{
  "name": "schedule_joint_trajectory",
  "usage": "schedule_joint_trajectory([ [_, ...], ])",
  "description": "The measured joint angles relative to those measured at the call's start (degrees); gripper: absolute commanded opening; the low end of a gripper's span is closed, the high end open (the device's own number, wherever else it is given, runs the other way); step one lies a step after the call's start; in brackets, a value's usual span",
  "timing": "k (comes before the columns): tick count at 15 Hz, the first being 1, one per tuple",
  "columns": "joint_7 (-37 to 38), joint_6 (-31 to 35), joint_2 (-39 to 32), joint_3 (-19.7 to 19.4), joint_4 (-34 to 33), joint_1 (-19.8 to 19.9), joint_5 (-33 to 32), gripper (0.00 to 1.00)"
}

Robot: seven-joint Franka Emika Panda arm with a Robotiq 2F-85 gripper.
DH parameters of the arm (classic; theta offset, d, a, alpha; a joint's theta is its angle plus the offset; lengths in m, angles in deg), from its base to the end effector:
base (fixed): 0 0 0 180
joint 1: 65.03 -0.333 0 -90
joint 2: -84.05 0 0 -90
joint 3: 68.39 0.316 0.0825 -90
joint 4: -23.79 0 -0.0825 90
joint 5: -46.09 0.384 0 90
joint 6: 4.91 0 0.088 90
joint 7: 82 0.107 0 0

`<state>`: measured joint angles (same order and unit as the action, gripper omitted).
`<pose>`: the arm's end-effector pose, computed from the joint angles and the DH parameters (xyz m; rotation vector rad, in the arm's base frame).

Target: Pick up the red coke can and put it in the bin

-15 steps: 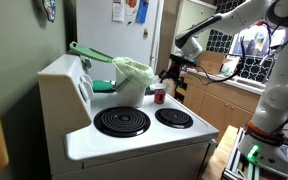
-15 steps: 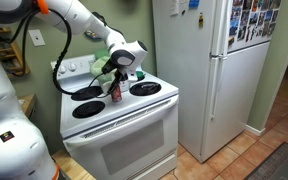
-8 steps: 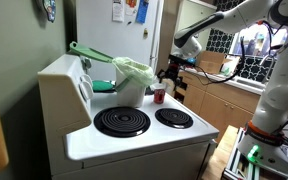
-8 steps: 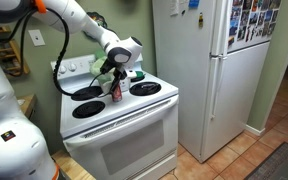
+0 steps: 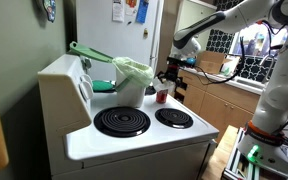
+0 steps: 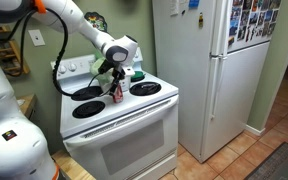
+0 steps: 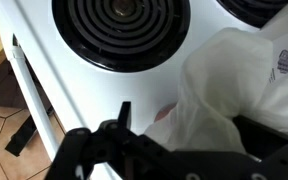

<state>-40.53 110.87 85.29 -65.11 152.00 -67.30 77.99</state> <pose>0.4976 0.0792 0.3706 -2.4516 1.2205 0.5073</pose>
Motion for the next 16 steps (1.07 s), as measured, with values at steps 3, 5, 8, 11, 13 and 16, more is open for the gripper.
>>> schedule_joint_trajectory([
  [3,0.29,0.0,0.51,-0.23,-0.19,0.11,0.67,1.0],
  [5,0.67,0.0,1.56,-0.49,-0.41,0.33,0.92,1.0],
  [8,2.11,-0.03,4.09,-0.92,-0.48,0.74,0.93,1.0],
  [11,2.87,-0.23,6.47,-1.17,-0.46,1.02,0.93,1.0],
  [13,2.87,-0.27,7.48,-1.25,-0.44,1.12,1.18,1.0],
  [16,2.33,-0.32,7.72,-1.27,-0.2,1.13,1.58,1.0],
])
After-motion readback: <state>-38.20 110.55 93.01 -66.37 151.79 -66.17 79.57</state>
